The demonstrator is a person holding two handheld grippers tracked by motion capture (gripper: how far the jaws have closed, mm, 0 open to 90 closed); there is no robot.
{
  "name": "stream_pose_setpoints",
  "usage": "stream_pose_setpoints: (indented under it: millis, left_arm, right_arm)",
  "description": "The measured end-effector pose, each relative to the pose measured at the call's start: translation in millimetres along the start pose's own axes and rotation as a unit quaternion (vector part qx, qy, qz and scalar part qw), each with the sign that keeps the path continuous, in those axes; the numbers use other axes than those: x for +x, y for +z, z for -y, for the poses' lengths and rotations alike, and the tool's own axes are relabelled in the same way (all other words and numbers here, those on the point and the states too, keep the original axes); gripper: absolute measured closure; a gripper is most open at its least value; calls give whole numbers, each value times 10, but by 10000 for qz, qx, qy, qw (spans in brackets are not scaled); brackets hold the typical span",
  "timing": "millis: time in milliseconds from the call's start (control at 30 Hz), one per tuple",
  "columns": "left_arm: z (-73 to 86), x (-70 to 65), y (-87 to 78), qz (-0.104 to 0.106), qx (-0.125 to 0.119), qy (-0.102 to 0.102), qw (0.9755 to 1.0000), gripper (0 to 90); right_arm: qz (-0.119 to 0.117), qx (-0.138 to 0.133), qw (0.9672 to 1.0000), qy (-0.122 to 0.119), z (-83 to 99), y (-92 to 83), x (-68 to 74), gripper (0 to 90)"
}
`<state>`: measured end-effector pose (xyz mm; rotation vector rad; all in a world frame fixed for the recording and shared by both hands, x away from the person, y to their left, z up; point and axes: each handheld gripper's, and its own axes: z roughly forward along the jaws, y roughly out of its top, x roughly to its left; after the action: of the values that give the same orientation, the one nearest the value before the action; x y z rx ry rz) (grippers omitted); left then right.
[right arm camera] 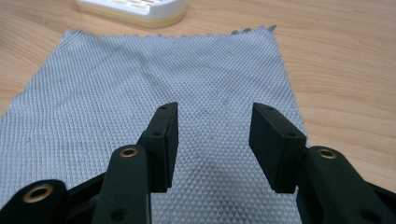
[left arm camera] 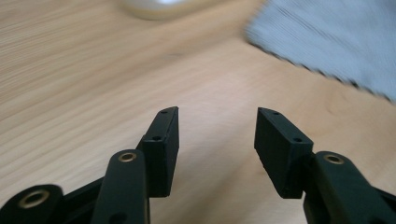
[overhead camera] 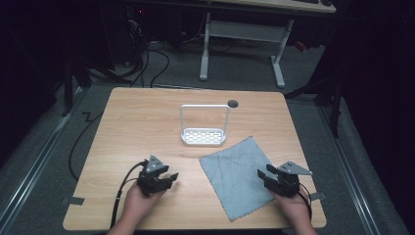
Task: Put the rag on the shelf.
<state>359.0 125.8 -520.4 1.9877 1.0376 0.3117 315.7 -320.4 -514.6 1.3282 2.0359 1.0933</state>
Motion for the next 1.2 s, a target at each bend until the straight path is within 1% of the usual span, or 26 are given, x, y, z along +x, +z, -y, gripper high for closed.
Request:
stream_pose_setpoints:
  millis: [33, 67, 133, 200, 367, 400, 467, 500, 567, 600, 633, 667, 733, 800, 833, 867, 900, 933, 967, 1033, 1100, 1133, 1200]
  left_arm:
    - [-10, 27, -18, -75, -54, -30, 10000, 512]
    - [-16, 40, -28, -103, -89, -38, 9999, 511]
    - [-17, 65, -39, -60, -152, -125, 9998, 509]
    - [-12, 75, -34, -104, -114, -97, 9998, 506]
    - [-12, 95, -26, -80, -96, -132, 9998, 504]
    - [-11, 97, -27, -74, -97, -140, 9998, 504]
    - [-9, 98, -28, -75, -98, -142, 9998, 504]
    - [-8, 98, -24, -78, -99, -142, 9998, 503]
    - [-8, 101, -16, -69, -87, -152, 9998, 504]
    - [-8, 101, -16, -69, -87, -152, 9998, 504]
    - [-7, 105, -10, -71, -67, -147, 9998, 504]
    - [-7, 106, -9, -61, -60, -148, 9999, 504]
    - [-7, 105, -8, -63, -68, -152, 9998, 504]
    - [-7, 105, -12, -53, -83, -158, 9998, 507]
    - [-7, 105, -12, -53, -83, -158, 9998, 507]
    - [-8, 104, -15, -47, -85, -152, 9998, 510]
    - [-8, 103, -18, -51, -88, -141, 9998, 510]
    - [-7, 102, -22, -66, -95, -115, 9999, 527]
    - [-8, 100, -25, -55, -110, -128, 9998, 533]
    - [-9, 95, -25, 4, -141, -164, 9998, 537]
    - [-10, 81, -24, 43, -128, -144, 9998, 545]
    - [-9, 66, -20, 70, -131, -147, 9998, 548]
    - [-11, 14, -10, 194, -136, -151, 9996, 555]
  right_arm:
    - [13, -9, 10000, 45, -16, -4, 9, 532]
    - [23, -31, 10000, 30, -29, -1, 15, 530]
    - [36, -18, 10000, 29, -41, 8, 40, 529]
    - [19, 13, 10000, -51, -38, 24, 62, 526]
    - [2, 84, 9999, -64, -47, 50, 98, 536]
    - [-20, 103, 9999, -101, -48, 56, 97, 546]
    - [-16, 158, 9998, -108, -39, 67, 113, 599]
    - [-14, 214, 9997, -146, -34, 72, 114, 644]
    - [22, 292, 9995, -154, -21, 79, 112, 802]
    - [22, 292, 9995, -154, -21, 79, 112, 802]
    - [125, 405, 9989, -196, -20, 83, 84, 899]
    - [149, 441, 9988, -153, -19, 88, 78, 900]
    - [256, 540, 9981, -174, -7, 117, 52, 900]
    - [286, 702, 9969, -199, 12, 161, 39, 900]
    - [286, 702, 9969, -199, 12, 161, 39, 900]
    - [301, 785, 9959, -329, 18, 186, 54, 900]
    - [301, 785, 9959, -329, 18, 186, 54, 900]
    - [307, 831, 9951, -435, 7, 191, 86, 900]
    - [294, 835, 9952, -426, 7, 192, 101, 900]
    - [130, 821, 9957, -408, 12, 193, 144, 900]
    - [14, 815, 9957, -441, 15, 194, 198, 900]
    - [-45, 820, 9954, -496, 15, 194, 235, 900]
    - [-176, 841, 9948, -550, 14, 199, 327, 900]
